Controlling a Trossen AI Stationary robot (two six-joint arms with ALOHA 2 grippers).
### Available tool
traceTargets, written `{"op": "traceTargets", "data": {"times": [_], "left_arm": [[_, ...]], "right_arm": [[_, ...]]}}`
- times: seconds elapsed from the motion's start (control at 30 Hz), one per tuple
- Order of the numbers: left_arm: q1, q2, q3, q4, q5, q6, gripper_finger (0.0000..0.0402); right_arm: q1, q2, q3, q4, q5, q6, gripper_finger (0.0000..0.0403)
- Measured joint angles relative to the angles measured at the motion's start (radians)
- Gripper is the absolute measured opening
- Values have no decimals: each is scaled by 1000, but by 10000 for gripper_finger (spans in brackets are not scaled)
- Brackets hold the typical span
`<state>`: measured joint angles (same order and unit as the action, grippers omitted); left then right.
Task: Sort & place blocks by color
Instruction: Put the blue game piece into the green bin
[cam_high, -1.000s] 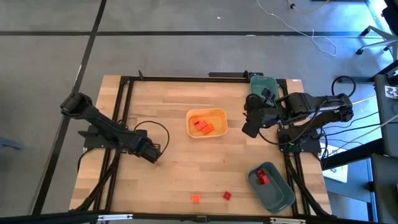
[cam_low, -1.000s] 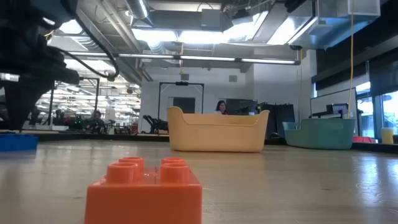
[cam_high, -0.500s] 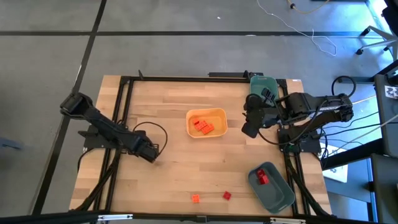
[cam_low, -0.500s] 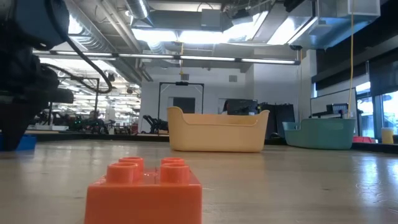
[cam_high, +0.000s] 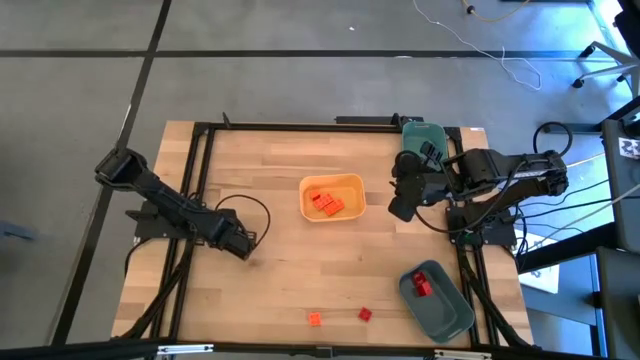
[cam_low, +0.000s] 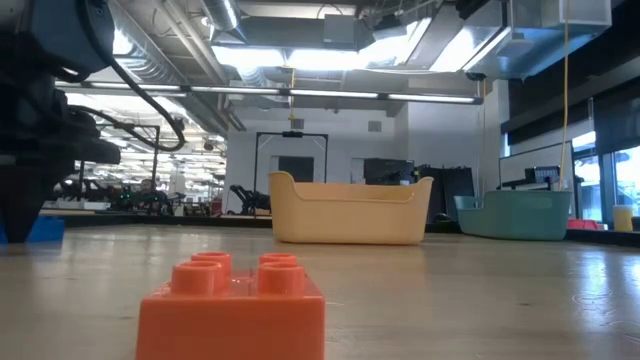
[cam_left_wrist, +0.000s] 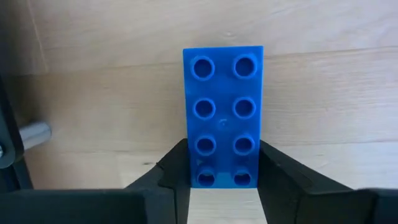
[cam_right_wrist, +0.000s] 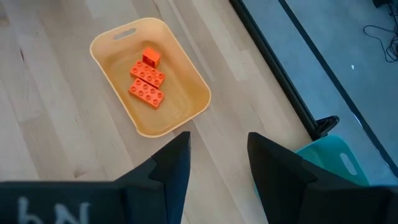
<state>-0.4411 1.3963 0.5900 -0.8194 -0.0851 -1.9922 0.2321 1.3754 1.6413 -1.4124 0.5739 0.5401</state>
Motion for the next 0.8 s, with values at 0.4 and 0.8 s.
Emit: {"op": "traceTargets", "data": {"times": [0.4, 0.8], "left_arm": [[5, -8, 184, -18, -91, 249, 128], [120, -10, 669, -25, -141, 904, 128]], "right_arm": [[0, 3, 0, 34, 0, -149, 161], [0, 20, -13, 344, -49, -844, 161]]}}
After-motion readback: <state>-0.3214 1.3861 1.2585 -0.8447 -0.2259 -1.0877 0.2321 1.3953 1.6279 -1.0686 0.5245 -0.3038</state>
